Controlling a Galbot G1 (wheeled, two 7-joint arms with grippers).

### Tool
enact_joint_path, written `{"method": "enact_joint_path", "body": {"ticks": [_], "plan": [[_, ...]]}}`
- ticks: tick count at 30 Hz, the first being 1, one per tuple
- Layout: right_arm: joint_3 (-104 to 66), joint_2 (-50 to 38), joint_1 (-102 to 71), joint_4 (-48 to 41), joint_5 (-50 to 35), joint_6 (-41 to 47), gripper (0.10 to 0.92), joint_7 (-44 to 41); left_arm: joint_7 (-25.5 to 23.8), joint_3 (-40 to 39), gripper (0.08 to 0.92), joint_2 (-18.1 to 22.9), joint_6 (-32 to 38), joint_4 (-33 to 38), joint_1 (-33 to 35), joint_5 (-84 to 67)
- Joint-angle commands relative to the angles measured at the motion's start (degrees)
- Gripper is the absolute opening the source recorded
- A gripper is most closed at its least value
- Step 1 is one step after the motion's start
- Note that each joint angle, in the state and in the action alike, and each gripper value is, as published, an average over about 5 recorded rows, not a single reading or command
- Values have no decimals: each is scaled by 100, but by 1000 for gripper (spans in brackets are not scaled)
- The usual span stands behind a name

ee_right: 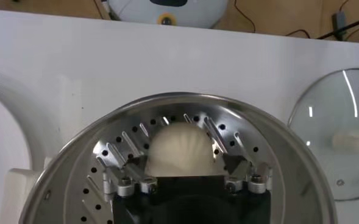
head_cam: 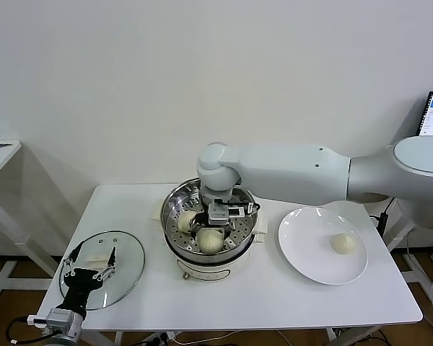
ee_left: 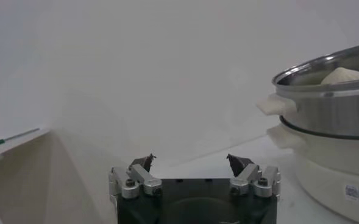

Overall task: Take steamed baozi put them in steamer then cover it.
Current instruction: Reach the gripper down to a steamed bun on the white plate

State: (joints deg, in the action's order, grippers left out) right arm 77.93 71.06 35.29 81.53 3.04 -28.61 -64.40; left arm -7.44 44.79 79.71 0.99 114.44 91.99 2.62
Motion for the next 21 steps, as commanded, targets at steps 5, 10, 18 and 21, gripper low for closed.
{"method": "enact_joint_path", "body": {"ticks": [5,10,18,21], "plan": [[16,-2133,1165,302,-1532,965,823,-641,29,-131,823,20,-2,138,48,71],[-220,-3212,707,-95,-1540,2068,823,-917,36,-176,823,25,7,196,84,126],[-1944,-4095,-1475,-757,-601,3145,823,-1287,63,-237,823,24,-3,238,88,170],[-2585,-4132,-2192,-963,-140,3444,823,-1325,71,-266,823,33,-4,243,83,183]]}}
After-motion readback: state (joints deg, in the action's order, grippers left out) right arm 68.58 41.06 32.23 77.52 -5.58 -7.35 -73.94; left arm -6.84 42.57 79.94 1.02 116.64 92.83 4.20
